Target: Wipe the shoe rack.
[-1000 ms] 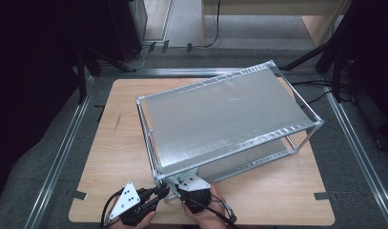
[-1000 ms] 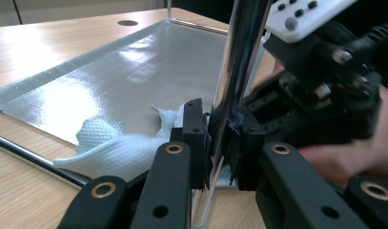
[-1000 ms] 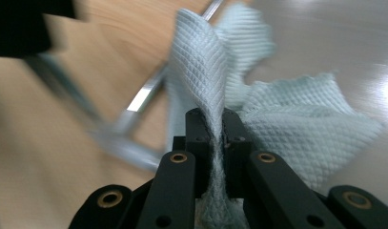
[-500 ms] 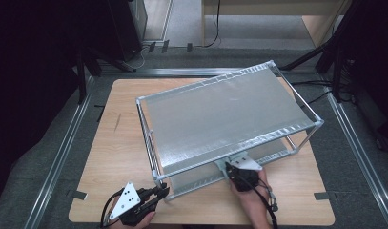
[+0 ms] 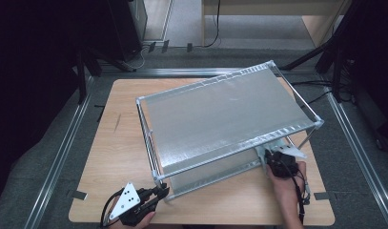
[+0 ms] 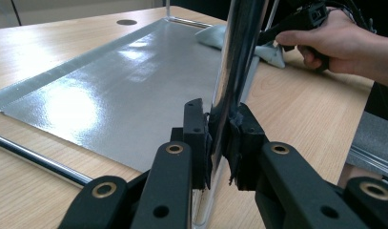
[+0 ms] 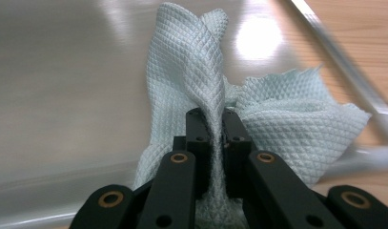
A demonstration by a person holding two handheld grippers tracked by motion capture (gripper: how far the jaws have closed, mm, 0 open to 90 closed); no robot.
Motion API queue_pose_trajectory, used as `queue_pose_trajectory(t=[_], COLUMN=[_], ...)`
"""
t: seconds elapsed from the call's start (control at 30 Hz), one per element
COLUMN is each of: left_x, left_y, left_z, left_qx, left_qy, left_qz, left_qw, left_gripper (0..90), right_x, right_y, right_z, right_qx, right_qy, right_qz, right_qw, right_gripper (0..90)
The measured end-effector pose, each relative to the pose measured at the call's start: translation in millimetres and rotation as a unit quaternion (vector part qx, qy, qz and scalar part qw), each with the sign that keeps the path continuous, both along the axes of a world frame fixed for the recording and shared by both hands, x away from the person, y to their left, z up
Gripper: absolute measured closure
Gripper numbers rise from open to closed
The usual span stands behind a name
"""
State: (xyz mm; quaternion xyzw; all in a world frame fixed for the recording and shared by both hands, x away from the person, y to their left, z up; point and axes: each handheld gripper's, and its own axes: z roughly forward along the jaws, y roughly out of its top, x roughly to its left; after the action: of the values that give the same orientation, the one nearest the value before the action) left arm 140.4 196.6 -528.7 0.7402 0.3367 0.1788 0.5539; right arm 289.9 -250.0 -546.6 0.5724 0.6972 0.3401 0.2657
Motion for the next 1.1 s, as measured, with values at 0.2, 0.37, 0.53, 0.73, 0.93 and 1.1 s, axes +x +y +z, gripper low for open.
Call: queue_pose_trajectory(t=[0.2, 0.37, 0.53, 0.73, 0.93, 1.1], left_x=[0.1, 0.5, 1.2, 0.8, 0.7, 0.8], left_y=[0.1, 0.6, 3.1, 3.4, 3.3, 3.4], left_z=[-0.5, -0.7, -0.8, -0.6, -0.5, -0.4], left_qx=[-0.003, -0.004, -0.01, -0.007, -0.006, -0.005], left_qy=[0.001, 0.002, 0.007, 0.006, 0.005, 0.004], left_qz=[0.0, 0.001, 0.006, 0.008, 0.008, 0.008], left_qw=[1.0, 1.0, 0.9999, 0.9999, 0.9999, 0.9999], left_gripper=[79.7, 79.7, 79.6, 79.6, 79.7, 79.7], right_x=[9.7, 10.3, 5.4, -3.3, -9.6, -14.2], right_y=[-33.8, -37.3, -23.1, 2.0, 20.1, 35.4], right_z=[0.5, -0.7, -0.6, -1.2, -0.9, -0.7], right_qx=[0.01, 0.004, 0.006, 0.004, 0.003, 0.002], right_qy=[-0.01, -0.014, -0.004, 0.001, 0.006, 0.01], right_qz=[-0.05, -0.068, -0.044, -0.017, 0.007, 0.026], right_qw=[0.9986, 0.9976, 0.999, 0.9998, 1.0, 0.9996], right_gripper=[84.5, 84.4, 84.4, 84.3, 83.9, 83.0])
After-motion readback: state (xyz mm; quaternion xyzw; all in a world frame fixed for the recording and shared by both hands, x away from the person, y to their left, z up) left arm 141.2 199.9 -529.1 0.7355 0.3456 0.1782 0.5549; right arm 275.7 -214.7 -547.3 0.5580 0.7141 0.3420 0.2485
